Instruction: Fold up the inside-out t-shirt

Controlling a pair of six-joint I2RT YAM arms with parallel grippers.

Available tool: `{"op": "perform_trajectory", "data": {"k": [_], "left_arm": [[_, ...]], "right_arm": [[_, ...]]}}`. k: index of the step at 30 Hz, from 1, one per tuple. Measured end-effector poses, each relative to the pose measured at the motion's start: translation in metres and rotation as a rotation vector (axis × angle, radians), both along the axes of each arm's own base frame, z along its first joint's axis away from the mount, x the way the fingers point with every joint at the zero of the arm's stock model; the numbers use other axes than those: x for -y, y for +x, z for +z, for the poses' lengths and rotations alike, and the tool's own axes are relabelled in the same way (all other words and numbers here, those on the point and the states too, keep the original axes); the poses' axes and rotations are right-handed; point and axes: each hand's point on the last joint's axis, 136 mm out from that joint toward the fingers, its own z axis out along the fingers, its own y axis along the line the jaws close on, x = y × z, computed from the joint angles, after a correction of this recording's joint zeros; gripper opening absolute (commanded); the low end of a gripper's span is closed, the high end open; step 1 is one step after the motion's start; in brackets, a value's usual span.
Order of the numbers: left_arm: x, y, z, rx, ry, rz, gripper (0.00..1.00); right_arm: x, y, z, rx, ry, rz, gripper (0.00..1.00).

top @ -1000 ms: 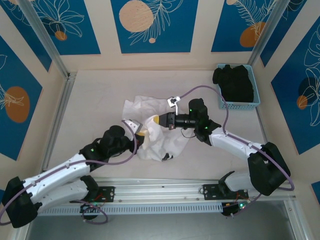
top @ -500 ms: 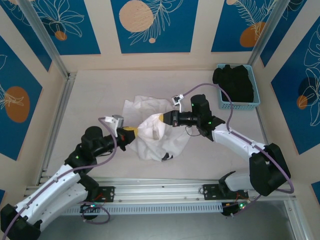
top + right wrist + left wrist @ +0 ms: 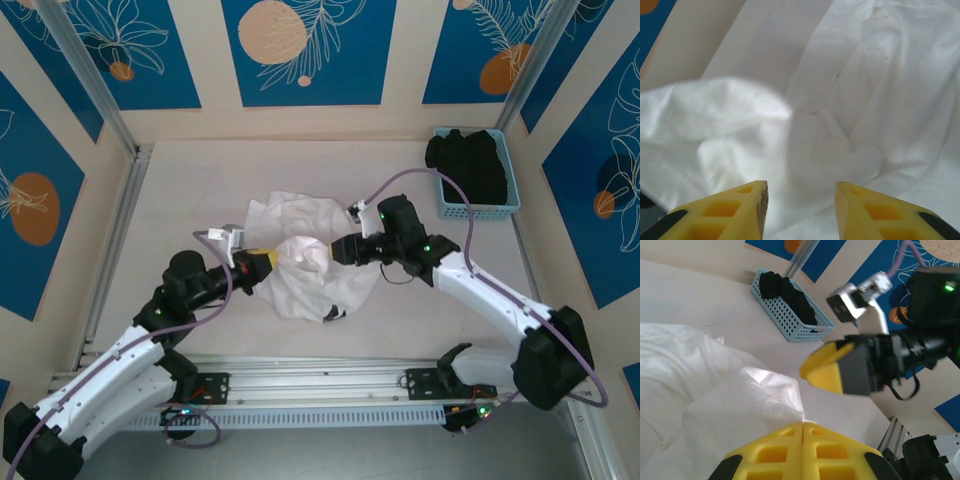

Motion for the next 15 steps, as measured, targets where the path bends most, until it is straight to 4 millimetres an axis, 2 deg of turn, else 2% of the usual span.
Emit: {"op": "perform_trajectory", "data": {"k": [4, 8, 15], "left_arm": [[0.001, 0.002, -0.001, -0.002, 0.001, 0.0, 0.0], [0.002, 0.002, -0.001, 0.0, 0.0, -0.001, 0.0], [0.002, 0.002, -0.001, -0.005, -0.005, -0.006, 0.0]], "right_arm": [[-0.015, -0.026, 0.012, 0.118, -0.034, 0.087, 0.48], [-0.031, -0.04, 0.006, 0.21, -0.122, 0.152, 0.48], [-0.049, -0.026, -0.009, 0.314, -0.303, 0.157, 0.45]]}}
